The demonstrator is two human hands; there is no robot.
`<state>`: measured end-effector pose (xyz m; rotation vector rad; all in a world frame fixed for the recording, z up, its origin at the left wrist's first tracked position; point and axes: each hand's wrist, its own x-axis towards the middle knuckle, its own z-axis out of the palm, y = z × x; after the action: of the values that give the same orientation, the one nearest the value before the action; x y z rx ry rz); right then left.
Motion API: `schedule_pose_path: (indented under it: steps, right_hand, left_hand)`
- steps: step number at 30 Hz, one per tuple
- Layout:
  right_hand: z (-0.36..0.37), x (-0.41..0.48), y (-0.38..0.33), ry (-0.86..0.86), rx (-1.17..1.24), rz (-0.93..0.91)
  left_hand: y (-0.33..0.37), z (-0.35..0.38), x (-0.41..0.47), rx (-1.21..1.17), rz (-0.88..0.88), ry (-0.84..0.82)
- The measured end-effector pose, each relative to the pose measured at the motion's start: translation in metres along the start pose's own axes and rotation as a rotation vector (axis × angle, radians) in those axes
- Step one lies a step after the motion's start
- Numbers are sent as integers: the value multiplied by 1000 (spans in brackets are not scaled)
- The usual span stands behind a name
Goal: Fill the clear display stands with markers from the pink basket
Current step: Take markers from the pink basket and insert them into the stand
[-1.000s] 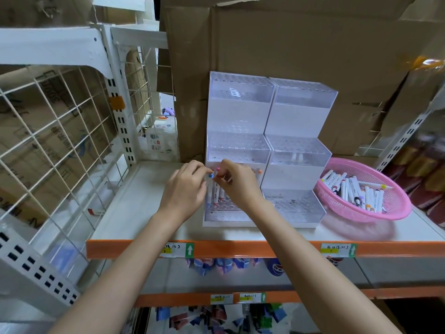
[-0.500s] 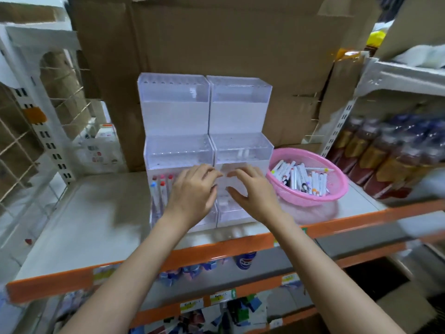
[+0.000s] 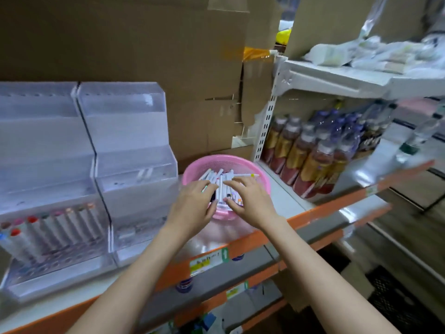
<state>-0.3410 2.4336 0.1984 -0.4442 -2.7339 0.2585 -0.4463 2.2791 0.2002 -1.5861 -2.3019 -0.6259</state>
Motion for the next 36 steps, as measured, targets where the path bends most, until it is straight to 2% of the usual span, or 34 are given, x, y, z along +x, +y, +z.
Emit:
schedule_pose_path:
  steps: [4,7,12,16,23,29,36]
  right_hand:
    - [3,17,36,-83,-30,3]
    - [7,34,48,-137,31,13]
    - [26,61,54,-179,-54,32]
    - [34,70,57,-243,-35,13]
    - [34,77,60,-265,127,84]
    - [38,76,64,-248,157,108]
    - [34,75,63,-251,183,96]
  left_hand:
    - [5,29,31,45,-135,-125]
    - [5,45,48,105,-255,-174]
    - [-11,60,68,194,-431,-222]
    - [-17,65,76,344,-482,-326]
    - [-19,70,76,184,-563,-126]
    - [-16,69,73,76,-578,-22]
    - [-9,63,76,-43,-552,-69]
